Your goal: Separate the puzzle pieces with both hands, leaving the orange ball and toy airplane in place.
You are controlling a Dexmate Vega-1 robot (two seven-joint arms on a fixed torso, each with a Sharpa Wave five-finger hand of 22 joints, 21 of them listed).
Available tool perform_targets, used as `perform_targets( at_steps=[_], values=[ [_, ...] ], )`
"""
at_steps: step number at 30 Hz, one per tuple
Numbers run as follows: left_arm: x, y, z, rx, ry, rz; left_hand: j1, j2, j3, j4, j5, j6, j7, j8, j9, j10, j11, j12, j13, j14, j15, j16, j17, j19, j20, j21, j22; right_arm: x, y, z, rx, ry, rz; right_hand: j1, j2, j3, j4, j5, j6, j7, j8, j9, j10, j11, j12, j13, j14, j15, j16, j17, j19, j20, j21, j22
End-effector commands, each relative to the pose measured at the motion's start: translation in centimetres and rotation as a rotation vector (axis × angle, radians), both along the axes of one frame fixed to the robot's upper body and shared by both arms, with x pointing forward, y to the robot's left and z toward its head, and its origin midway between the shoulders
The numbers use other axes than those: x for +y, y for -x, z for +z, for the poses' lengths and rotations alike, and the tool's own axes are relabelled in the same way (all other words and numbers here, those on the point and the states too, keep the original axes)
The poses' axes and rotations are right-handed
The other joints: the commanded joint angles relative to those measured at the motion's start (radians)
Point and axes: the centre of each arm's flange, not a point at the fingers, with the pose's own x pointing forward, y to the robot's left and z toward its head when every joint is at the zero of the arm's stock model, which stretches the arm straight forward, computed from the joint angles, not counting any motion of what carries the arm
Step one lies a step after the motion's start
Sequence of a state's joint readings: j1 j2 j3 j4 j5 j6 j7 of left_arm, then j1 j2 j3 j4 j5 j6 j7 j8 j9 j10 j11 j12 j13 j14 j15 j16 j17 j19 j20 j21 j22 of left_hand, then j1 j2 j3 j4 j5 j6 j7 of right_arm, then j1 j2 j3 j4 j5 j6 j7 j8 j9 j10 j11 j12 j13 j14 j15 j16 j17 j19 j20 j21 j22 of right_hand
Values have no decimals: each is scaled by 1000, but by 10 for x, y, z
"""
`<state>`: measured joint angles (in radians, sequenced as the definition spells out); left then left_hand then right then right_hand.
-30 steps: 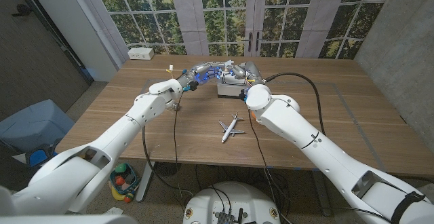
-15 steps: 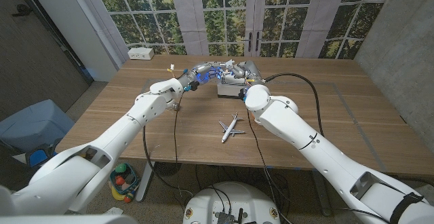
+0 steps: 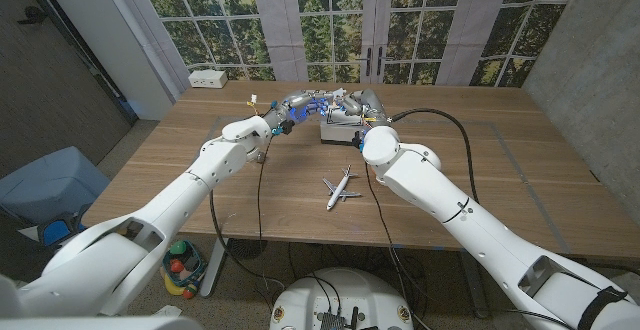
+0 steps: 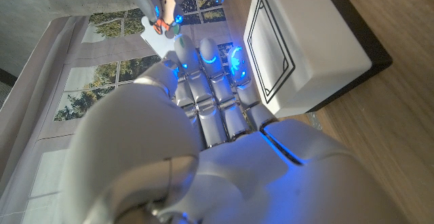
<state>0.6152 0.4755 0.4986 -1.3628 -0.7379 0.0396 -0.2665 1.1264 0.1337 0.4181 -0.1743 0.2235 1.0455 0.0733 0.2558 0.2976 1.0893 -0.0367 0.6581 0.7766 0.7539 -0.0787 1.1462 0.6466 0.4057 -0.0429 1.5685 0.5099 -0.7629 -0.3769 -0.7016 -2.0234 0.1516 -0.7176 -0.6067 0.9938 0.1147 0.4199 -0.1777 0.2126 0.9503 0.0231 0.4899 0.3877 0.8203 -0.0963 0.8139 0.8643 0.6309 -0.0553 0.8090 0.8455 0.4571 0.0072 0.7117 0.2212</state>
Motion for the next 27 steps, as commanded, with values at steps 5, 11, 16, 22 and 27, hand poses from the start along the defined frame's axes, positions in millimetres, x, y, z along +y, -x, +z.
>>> perform_targets(
  at_steps=[5,11,16,22,27],
  values=[
    [4,5,0,-60,18,73,7,4,-1,-1,4,34,15,3,236,6,-8,-4,6,-4,-90,0,2,-6,-44,4,-1,-6,5,-3,-13,-11,-1,12,1,7,4,3,7,1,11,11,3,4,8,2,13,-120,-5,11,-9,-3,14,2],
    [7,8,0,-68,27,89,7,4,0,-2,4,35,14,1,237,7,-5,-6,6,-3,-88,-2,2,-6,-45,4,-2,-10,6,-3,-24,-24,-4,11,1,8,7,3,9,3,12,13,2,5,10,4,15,-124,-9,14,-10,-3,20,3],
    [11,10,-1,-73,37,109,8,3,0,-2,4,37,15,-1,237,8,-7,-7,6,-3,-90,-2,0,-6,-44,5,-2,-13,7,-3,-46,-37,-15,11,0,8,9,3,7,0,13,15,3,3,10,1,18,-123,-10,17,-11,-3,23,3],
    [16,14,-3,-94,41,158,8,5,1,-2,5,35,12,-2,241,4,-6,-8,10,-4,-90,-1,5,-6,-43,5,-2,-21,7,-5,-75,-66,-37,9,-1,9,11,4,8,0,13,15,0,2,11,3,16,-125,-15,21,-13,-4,28,3],
    [20,18,-4,-125,35,210,8,5,1,-2,4,36,11,-4,241,6,-8,-11,7,-4,-91,0,5,-6,-43,5,-3,-27,5,-6,-111,-80,-77,8,-2,9,13,4,7,-5,12,13,1,-2,9,-4,16,-127,-20,24,-16,-6,33,4]
  ],
)
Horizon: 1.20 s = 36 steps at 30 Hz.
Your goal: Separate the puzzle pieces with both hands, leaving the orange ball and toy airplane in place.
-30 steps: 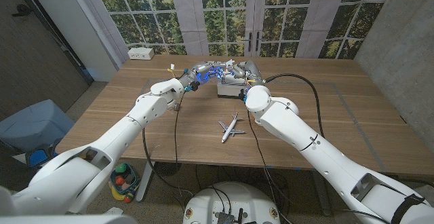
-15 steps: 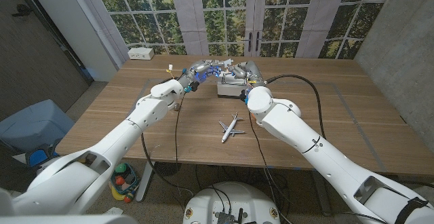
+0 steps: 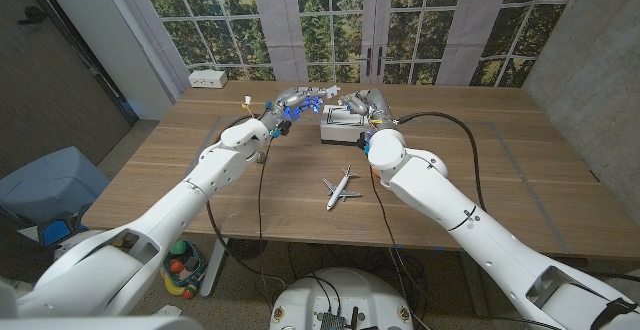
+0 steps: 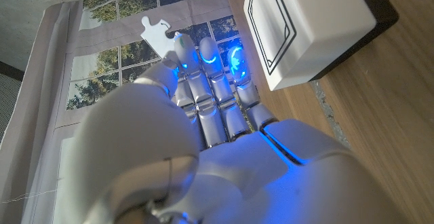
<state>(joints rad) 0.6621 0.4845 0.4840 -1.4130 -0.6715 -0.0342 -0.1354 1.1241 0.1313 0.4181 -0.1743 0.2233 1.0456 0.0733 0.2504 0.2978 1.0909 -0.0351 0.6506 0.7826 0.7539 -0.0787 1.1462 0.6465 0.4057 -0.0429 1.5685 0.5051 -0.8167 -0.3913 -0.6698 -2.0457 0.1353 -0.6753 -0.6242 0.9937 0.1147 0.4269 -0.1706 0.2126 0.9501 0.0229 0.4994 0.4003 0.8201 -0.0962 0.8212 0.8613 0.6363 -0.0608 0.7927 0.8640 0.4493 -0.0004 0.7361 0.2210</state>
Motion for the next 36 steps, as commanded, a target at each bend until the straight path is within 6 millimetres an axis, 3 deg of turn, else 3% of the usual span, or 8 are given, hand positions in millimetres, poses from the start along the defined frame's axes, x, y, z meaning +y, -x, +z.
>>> perform_targets(
  at_steps=[1,19,36],
  values=[
    [10,12,-5,-55,-2,100,9,7,1,-1,4,35,12,1,242,3,-9,-2,4,-4,-88,-1,4,-7,-42,5,2,-14,0,1,-87,-48,-65,7,-1,3,6,4,8,-4,2,0,0,-3,2,-1,11,-123,-5,6,-9,1,10,4],
    [34,37,-13,-126,-50,376,5,11,0,1,5,23,7,-2,255,-4,-17,-11,1,-11,-92,-2,7,-12,-36,4,1,-41,-14,-16,-108,-61,-181,-1,-3,4,11,4,-1,-18,-4,-6,-9,-14,-3,-10,12,-129,-23,16,-5,-13,29,3],
    [54,44,-14,-139,-96,510,4,14,0,1,7,20,4,-7,257,-11,-21,-18,0,-17,-90,-6,2,-19,-34,3,0,-72,-17,-33,-47,-92,-314,-5,-5,6,11,4,-3,-20,-5,-9,-10,-16,-4,-15,17,-127,-35,25,-9,-13,43,1]
  ],
)
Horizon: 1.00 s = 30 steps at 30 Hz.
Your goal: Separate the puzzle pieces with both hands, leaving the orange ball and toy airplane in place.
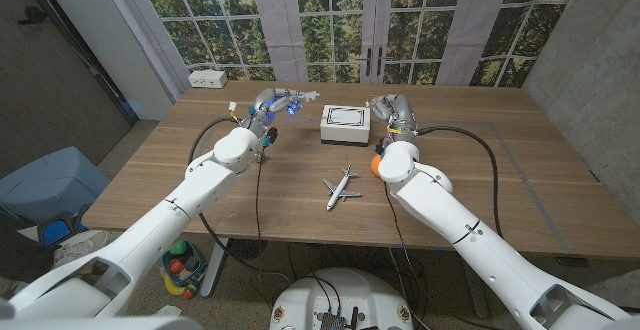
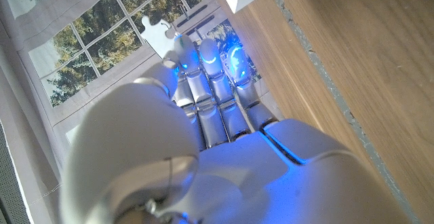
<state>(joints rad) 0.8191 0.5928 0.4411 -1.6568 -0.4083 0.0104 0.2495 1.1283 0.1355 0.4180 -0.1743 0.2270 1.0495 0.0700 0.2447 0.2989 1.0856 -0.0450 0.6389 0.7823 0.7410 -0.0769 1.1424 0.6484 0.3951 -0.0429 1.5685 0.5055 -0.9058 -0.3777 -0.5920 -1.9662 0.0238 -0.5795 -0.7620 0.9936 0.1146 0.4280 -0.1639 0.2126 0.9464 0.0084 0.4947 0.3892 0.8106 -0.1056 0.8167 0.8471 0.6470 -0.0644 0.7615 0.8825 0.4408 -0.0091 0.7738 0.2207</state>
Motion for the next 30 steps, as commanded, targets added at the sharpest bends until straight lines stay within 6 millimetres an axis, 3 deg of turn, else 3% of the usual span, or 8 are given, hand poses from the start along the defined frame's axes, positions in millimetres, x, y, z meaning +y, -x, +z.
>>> perform_targets(
  at_steps=[1,19,30],
  values=[
    [15,6,-1,-9,-36,112,-1,10,0,1,3,16,7,-2,255,-5,-11,-6,1,-3,-93,-4,-2,-7,-34,4,0,-21,-4,-12,43,-17,-103,-6,-5,5,4,4,1,-6,-1,2,0,-6,0,-2,7,-123,-4,7,-1,-5,6,1],
    [21,17,6,72,-251,289,-8,11,6,2,6,9,6,-8,258,-14,-6,-13,1,-7,-86,-13,-1,-14,-24,3,-2,-45,-20,-31,108,14,-235,-8,-6,7,4,4,0,-8,-1,-1,-5,-7,1,-2,7,-126,-17,20,-4,-5,22,-1],
    [23,16,1,164,-346,344,-10,10,12,1,7,8,7,-10,258,-15,-2,-21,-6,-9,-87,-22,-2,-22,-20,2,-3,-45,-30,-44,124,68,-291,-9,-6,8,4,4,-1,-8,-1,-2,-7,-7,1,-5,11,-128,-24,27,-8,-6,31,-3]
  ],
)
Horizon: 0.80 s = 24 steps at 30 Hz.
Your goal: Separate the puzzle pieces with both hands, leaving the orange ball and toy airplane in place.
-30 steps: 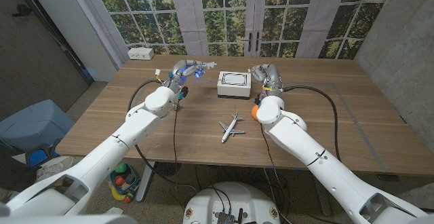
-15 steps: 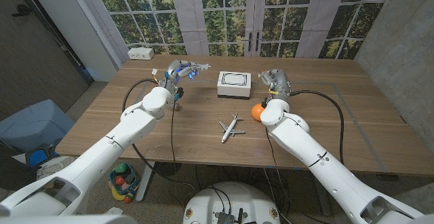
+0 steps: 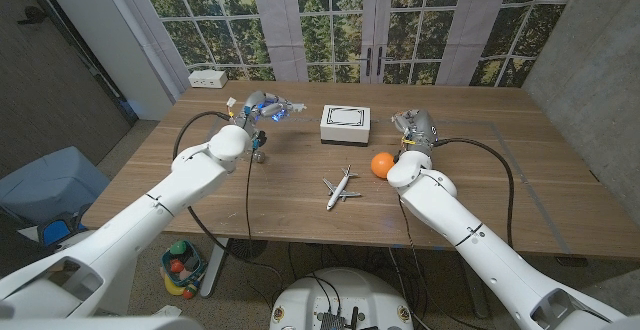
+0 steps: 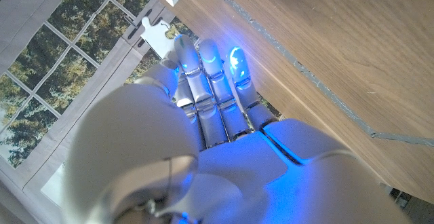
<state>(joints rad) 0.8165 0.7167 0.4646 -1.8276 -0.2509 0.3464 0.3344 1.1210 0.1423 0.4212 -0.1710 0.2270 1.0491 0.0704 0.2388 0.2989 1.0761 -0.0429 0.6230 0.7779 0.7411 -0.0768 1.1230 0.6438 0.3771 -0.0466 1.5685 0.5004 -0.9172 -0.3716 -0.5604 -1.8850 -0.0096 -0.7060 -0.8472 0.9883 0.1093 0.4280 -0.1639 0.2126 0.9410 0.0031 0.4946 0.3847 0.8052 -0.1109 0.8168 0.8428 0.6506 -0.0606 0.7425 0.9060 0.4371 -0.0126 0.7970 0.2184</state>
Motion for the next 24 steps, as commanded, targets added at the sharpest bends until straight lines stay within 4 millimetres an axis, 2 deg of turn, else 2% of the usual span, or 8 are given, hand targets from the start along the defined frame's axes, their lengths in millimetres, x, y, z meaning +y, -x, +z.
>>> perform_targets(
  at_steps=[1,24],
  values=[
    [3,1,-2,96,-107,91,-2,3,10,-3,7,8,8,-5,257,-8,-2,-5,0,-9,-87,-5,1,-4,-16,2,2,-3,-10,-14,31,54,-67,-5,-1,8,4,4,3,-3,-1,2,0,-4,1,-2,7,-132,-6,4,-4,-3,8,0],
    [-8,-7,-6,234,-299,204,-8,10,22,-1,5,-7,10,-17,251,-32,1,-29,-12,-23,-80,-25,-5,-26,-5,0,-1,-4,-26,-36,135,113,-121,-5,-5,10,2,4,12,-6,0,-5,3,-7,0,-9,15,-134,-16,17,-6,-5,25,-3]
  ],
)
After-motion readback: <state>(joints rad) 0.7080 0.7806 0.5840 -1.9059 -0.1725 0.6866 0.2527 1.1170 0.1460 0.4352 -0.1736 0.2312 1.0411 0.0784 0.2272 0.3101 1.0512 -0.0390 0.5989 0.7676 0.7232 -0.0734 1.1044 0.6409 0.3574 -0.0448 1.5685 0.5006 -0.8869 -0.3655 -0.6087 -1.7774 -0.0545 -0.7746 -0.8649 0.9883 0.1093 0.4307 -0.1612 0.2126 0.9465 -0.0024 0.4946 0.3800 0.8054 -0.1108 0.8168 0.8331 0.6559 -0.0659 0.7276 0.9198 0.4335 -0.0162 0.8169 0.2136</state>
